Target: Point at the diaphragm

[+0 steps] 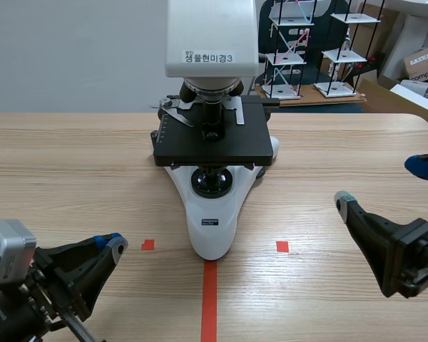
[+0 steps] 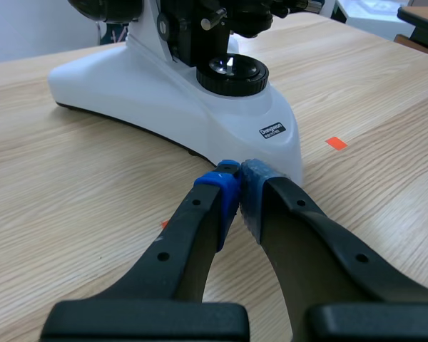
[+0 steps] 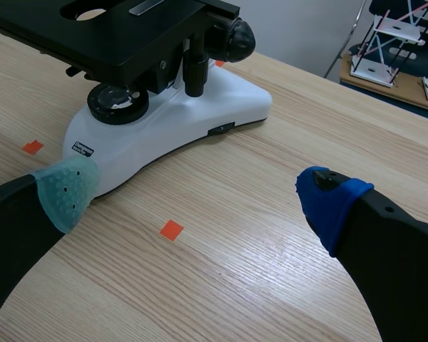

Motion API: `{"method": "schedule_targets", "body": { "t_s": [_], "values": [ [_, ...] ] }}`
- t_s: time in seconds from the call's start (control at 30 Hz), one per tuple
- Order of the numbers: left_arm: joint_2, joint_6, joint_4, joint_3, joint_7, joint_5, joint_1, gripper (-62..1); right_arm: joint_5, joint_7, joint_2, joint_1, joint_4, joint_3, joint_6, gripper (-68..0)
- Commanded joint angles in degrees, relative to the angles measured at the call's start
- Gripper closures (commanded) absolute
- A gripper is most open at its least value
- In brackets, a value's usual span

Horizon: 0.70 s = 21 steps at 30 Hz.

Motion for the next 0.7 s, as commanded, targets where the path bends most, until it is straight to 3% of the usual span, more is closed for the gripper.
{"method": "schedule_targets", "body": {
  "t_s": [0.0,0.3,0.4,0.67],
  "values": [
    [0.76,0.04,-1.20,-0.55,-2.62,0.98,-1.40,-1.7,0.24,0.92,0.28,0.63,0.22,0.13,-0.04,-60.4],
    [5.35,-0.02,-17.88,-0.44,-11.78,8.94,-10.49,-1.7,0.22,0.87,0.28,0.63,0.22,0.13,-0.04,-60.4],
    [6.08,1.29,-21.49,0.35,-15.50,11.78,-12.15,-1.7,0.22,0.87,0.28,0.63,0.22,0.13,-0.04,-60.4],
    [7.06,6.47,-28.39,4.42,-20.50,12.22,-15.76,-1.7,0.22,0.61,0.28,0.63,0.22,0.13,-0.04,-60.4]
  ]
}}
